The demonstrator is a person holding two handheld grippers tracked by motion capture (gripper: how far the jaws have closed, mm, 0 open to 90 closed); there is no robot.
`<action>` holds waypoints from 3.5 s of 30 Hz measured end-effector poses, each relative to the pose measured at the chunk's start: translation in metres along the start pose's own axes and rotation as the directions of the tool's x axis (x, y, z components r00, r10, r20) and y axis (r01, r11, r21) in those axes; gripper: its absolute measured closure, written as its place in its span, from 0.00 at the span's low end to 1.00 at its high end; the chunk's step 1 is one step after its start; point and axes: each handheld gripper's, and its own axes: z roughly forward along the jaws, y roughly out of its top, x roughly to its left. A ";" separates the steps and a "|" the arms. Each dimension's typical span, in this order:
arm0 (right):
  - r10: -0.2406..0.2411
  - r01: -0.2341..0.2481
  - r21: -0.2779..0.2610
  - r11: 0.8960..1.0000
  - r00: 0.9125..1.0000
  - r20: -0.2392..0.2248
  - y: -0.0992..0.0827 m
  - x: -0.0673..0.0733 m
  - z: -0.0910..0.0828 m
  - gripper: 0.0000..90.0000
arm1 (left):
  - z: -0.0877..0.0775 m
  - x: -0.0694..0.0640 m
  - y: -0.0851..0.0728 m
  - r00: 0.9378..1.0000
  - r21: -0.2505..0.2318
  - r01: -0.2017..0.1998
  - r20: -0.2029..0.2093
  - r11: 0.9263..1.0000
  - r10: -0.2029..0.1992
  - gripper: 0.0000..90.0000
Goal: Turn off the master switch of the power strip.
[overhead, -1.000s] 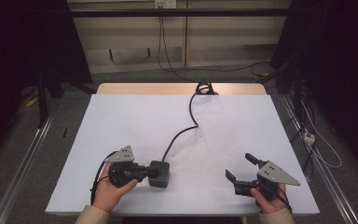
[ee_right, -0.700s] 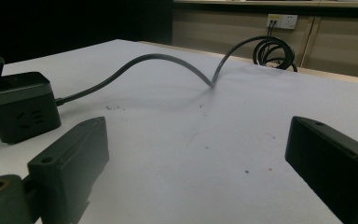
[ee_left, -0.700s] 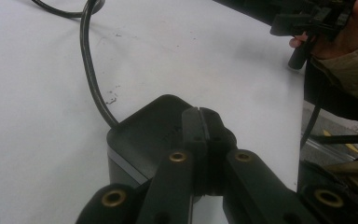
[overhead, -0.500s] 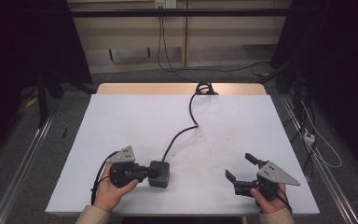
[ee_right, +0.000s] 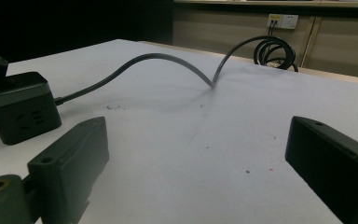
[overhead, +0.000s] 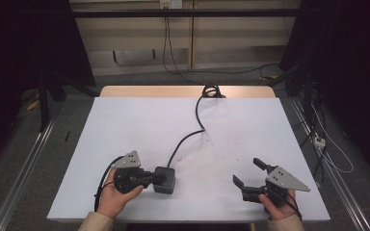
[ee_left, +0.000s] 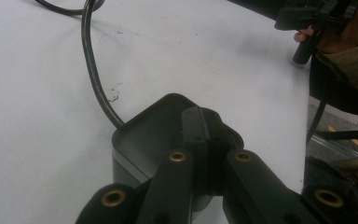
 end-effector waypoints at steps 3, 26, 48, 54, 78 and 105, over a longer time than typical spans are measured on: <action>0.000 0.000 0.000 1.000 1.000 -0.001 0.000 0.000 0.000 0.06 | 0.000 0.000 0.000 1.000 0.000 -0.004 -0.001 1.000 0.004 1.00; -0.002 0.002 0.004 1.000 1.000 -0.001 0.000 0.001 0.000 0.06 | 0.002 -0.001 0.001 1.000 0.007 -0.019 0.011 1.000 0.019 1.00; -0.002 0.002 0.002 1.000 1.000 -0.001 0.000 0.001 0.000 0.06 | 0.002 -0.003 -0.001 0.999 0.001 -0.036 0.003 0.999 0.036 1.00; -0.002 0.002 0.003 1.000 1.000 0.000 0.000 0.001 0.000 0.06 | 0.002 -0.002 -0.002 0.999 -0.002 -0.033 0.005 0.999 0.033 1.00; 0.002 -0.002 0.003 1.000 1.000 0.006 0.000 0.000 0.000 0.06 | 0.003 -0.005 -0.002 0.999 0.002 -0.039 0.000 0.999 0.039 1.00; -0.003 0.003 0.001 1.000 1.000 0.006 0.000 0.000 0.000 0.06 | 0.002 -0.007 0.000 0.999 0.012 -0.050 -0.015 0.999 0.050 1.00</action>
